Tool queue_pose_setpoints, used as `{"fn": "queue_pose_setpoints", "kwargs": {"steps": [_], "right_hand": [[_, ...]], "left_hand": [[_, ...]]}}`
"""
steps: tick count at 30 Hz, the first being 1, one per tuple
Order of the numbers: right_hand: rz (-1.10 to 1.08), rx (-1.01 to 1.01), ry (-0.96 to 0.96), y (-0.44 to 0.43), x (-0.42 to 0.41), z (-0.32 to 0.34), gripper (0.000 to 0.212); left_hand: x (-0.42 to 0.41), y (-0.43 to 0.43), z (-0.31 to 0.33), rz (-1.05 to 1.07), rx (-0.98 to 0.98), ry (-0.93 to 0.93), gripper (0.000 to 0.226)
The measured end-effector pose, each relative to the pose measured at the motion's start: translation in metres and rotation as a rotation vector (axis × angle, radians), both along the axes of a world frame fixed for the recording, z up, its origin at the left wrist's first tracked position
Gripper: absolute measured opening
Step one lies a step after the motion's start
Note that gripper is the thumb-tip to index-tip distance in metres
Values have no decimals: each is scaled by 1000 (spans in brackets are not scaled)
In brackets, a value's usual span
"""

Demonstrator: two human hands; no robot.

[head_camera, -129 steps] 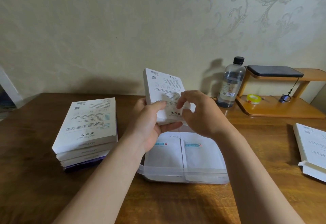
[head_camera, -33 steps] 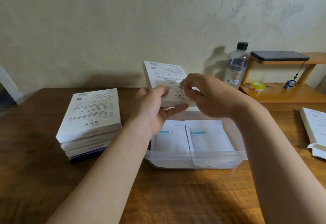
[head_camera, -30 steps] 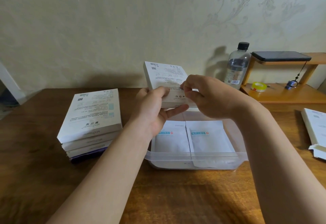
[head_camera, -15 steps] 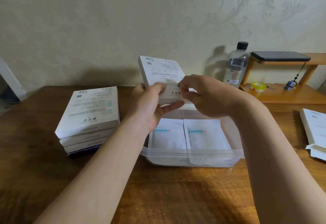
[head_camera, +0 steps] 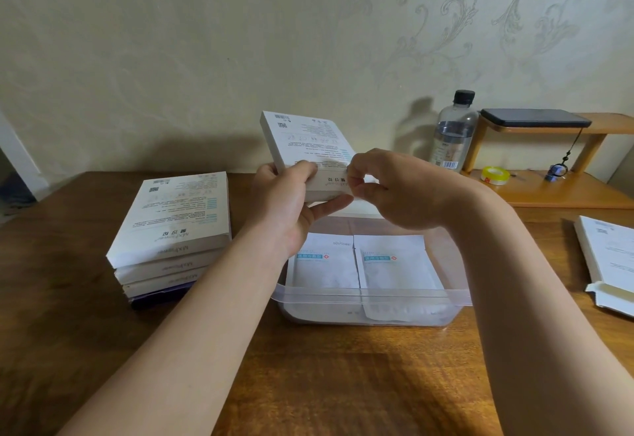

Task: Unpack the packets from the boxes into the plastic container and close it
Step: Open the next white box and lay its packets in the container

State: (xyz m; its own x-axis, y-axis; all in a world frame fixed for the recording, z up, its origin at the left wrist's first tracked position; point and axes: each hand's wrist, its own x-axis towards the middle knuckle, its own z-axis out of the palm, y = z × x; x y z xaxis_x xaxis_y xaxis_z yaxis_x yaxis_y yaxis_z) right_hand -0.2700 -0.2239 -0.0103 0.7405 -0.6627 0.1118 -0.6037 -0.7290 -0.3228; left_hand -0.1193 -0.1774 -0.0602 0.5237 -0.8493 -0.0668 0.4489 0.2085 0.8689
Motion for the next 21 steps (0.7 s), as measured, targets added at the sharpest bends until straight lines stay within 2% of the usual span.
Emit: {"fn": "queue_pose_setpoints", "kwargs": {"steps": [14,18,21], "right_hand": [[-25,1,24,0,-3,3,16],[-86,45,-108,-1,-18,14,8],[-239,31,-237,-7,-25,14,4]], "left_hand": [[1,1,0,20,-8,11,34],[1,1,1,10,-26,42,23],[1,0,1,-5,-48,65,28]]}}
